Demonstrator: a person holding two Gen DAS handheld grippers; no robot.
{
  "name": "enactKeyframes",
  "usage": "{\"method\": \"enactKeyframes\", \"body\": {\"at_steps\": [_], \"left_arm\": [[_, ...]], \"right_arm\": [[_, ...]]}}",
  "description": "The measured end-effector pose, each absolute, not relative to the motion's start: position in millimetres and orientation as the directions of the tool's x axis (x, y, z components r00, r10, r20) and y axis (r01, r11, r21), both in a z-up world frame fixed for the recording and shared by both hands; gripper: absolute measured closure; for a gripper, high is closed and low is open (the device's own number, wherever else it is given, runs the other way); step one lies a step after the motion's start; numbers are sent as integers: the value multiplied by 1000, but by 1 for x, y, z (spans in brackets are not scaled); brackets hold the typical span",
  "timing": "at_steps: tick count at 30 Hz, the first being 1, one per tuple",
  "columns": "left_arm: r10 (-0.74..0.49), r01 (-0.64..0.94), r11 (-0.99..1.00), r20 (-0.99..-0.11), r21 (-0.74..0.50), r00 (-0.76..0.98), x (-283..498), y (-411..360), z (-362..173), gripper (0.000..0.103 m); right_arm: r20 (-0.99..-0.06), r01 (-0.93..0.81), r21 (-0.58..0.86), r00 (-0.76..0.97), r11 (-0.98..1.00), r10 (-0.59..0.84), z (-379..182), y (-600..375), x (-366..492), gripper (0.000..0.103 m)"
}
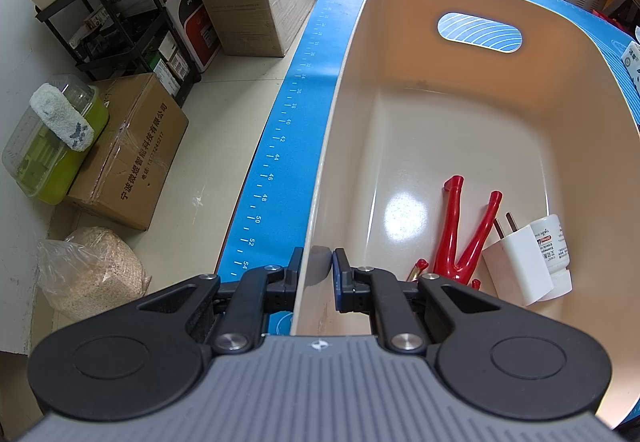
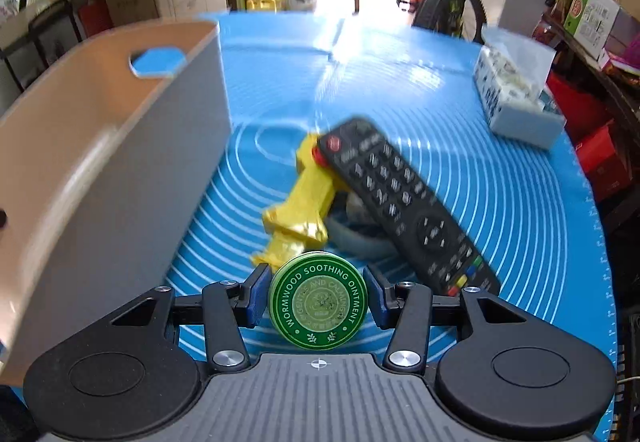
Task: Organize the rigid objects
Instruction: 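Carry the green tin into the basket and release it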
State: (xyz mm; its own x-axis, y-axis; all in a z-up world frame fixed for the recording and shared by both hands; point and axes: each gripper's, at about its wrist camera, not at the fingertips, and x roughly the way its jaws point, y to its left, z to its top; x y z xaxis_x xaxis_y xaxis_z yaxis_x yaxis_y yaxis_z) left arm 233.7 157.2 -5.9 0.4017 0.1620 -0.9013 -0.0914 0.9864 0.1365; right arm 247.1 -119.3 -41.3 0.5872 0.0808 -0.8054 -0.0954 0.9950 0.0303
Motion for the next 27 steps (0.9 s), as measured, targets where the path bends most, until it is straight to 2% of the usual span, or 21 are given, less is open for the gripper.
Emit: {"method": "enactKeyframes", "body": {"at_steps": [7,17,22,27], "left_arm": [[161,-91,987,-901,136,402,234,157,-6,87],[162,-91,986,-901,137,402,234,157,-6,88],[162,-91,986,-901,137,402,234,157,-6,88],[163,-91,986,-901,138,402,234,157,-6,88]], "right_arm": [[-713,-94,80,690,992,123,1,-113,241,48],[-604,-221,83,764,972,225,47,-65,252,48],[-596,-294,57,756,954,268,52,-29,259,48],[-646,-367,25,704,930,295,37,9,263,48]]}}
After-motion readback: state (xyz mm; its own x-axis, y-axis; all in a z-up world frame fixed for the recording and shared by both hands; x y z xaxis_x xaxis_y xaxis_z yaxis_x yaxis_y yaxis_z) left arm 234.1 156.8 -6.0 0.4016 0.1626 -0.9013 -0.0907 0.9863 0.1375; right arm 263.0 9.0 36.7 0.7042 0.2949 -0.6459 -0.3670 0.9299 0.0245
